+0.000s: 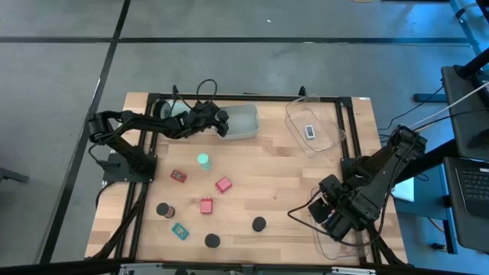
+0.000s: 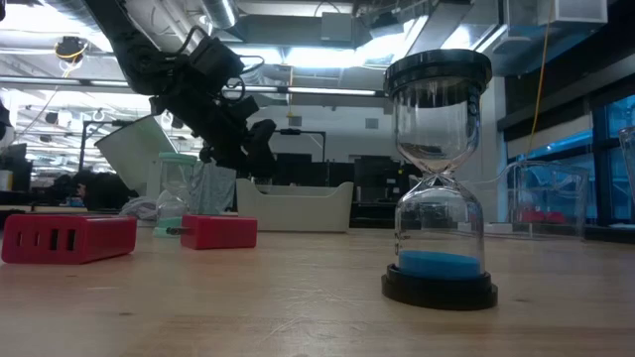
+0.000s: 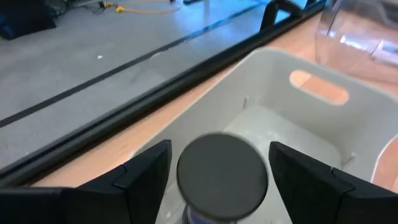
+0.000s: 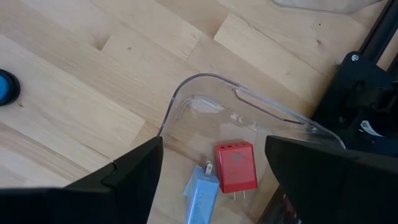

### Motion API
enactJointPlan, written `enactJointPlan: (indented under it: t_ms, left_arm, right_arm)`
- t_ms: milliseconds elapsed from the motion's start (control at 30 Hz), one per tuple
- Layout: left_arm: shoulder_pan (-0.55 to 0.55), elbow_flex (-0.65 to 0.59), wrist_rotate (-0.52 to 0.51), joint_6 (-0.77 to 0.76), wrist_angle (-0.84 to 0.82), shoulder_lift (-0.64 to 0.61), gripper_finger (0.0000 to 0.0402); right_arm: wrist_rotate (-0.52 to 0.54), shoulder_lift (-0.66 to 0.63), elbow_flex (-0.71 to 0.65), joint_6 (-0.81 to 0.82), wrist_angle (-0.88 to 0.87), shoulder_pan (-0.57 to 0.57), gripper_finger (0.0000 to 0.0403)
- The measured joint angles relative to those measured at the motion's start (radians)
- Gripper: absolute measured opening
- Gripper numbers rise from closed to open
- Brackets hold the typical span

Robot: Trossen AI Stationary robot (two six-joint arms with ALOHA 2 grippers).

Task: Pick & Place Office items
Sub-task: Put the top blue hourglass into the gray bin, then put the green hourglass into the gray bin

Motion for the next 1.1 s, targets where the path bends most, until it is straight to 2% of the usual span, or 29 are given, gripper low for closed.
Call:
enactJointPlan:
  t_ms: [133, 333, 433, 567, 667, 733, 833, 1100]
  left_arm:
    - [-0.001, 0.028, 0.004, 0.049, -0.001, -0.038, 0.0284]
    - [-0.023, 0.039, 0.066, 0.103, -0.034, -0.173, 0.0287]
    - [-0.051, 0.04, 0.181, 0.104, -0.094, -0.258, 0.0282]
    - [-0.124, 0.04, 0.405, 0.11, -0.211, -0.355, 0.0275]
    - [-0.202, 0.04, 0.549, 0.19, -0.35, -0.409, 0.0272]
    - [-0.258, 0.04, 0.591, 0.209, -0.475, -0.444, 0.0272]
    - [-0.338, 0.04, 0.545, 0.196, -0.628, -0.484, 0.0276]
    - [-0.472, 0.04, 0.287, 0.087, -0.855, -0.525, 0.0307]
  right_arm:
    - [-0.008, 0.0, 0.0, 0.0, 0.006, 0.0, 0.0286]
    - [-0.008, 0.0, 0.0, 0.0, 0.011, 0.0, 0.0286]
    - [-0.008, 0.0, 0.0, 0.0, 0.011, 0.0, 0.0286]
    - [-0.008, 0.0, 0.0, 0.0, 0.011, 0.0, 0.0286]
    - [-0.008, 0.0, 0.0, 0.0, 0.011, 0.0, 0.0286]
    - [-0.008, 0.0, 0.0, 0.0, 0.011, 0.0, 0.0286]
    - [-0.008, 0.0, 0.0, -0.001, 0.011, 0.0, 0.0286]
    - [-0.003, 0.0, 0.0, -0.002, 0.011, 0.0, 0.0286]
